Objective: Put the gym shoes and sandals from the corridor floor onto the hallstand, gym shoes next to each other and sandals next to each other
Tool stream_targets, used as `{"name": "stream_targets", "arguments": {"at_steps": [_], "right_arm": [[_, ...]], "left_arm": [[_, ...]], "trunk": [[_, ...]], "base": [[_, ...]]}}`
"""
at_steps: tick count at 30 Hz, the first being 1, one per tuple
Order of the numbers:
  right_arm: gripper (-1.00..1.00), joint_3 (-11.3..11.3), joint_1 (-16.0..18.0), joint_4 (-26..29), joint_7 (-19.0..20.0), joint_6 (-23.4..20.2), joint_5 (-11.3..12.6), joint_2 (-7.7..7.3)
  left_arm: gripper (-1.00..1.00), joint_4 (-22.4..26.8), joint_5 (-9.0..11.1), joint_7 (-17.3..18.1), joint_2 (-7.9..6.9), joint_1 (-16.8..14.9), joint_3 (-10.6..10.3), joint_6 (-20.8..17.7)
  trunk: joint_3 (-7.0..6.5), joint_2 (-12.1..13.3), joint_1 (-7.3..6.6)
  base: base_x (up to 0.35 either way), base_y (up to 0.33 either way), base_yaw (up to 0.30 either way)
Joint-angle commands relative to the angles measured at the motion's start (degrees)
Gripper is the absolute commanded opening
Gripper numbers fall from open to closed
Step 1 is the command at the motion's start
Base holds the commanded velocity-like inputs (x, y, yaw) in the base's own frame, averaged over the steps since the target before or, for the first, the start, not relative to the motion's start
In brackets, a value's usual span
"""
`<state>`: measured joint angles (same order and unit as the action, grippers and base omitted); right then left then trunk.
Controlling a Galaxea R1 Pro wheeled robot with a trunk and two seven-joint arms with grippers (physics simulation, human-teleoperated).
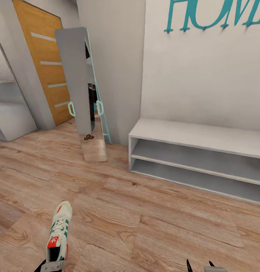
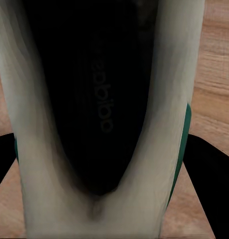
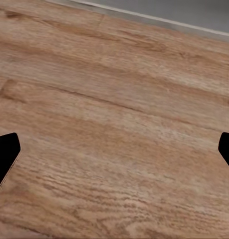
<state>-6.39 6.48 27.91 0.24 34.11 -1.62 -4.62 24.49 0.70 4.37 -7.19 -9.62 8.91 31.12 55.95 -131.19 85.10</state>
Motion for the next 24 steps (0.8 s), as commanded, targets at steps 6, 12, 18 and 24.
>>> {"name": "stream_targets", "arguments": {"at_steps": [6, 12, 18, 24], "right_arm": [[1.00, -0.16, 0.02, -0.03, 0.03, 0.17, -0.16, 0.05], [1.00, -0.15, 0.02, -0.03, 0.03, 0.17, -0.22, 0.68], [1.00, -0.11, 0.02, -0.04, 0.03, 0.17, -0.23, 0.75], [1.00, -0.11, 0.02, -0.04, 0.08, 0.17, -0.23, 0.75]], "left_arm": [[-1.00, -0.06, 0.09, 0.39, 0.22, -0.05, 0.43, 0.01], [-1.00, -0.06, 0.01, -5.98, 1.47, -0.05, 0.39, 0.17], [-1.00, -0.06, -0.08, -6.46, 1.48, -0.05, -0.02, 0.26], [-1.00, -0.06, -0.29, -6.40, 1.52, -0.05, -0.18, 0.26]], "trunk": [[0.40, -0.02, -0.01], [0.74, -0.02, -0.01], [1.07, -0.02, -0.01], [1.41, -0.02, -0.01]], "base": [[0.000, 0.000, 0.222], [0.000, 0.000, 0.227], [0.000, 0.000, 0.227], [0.078, 0.000, 0.227]]}}
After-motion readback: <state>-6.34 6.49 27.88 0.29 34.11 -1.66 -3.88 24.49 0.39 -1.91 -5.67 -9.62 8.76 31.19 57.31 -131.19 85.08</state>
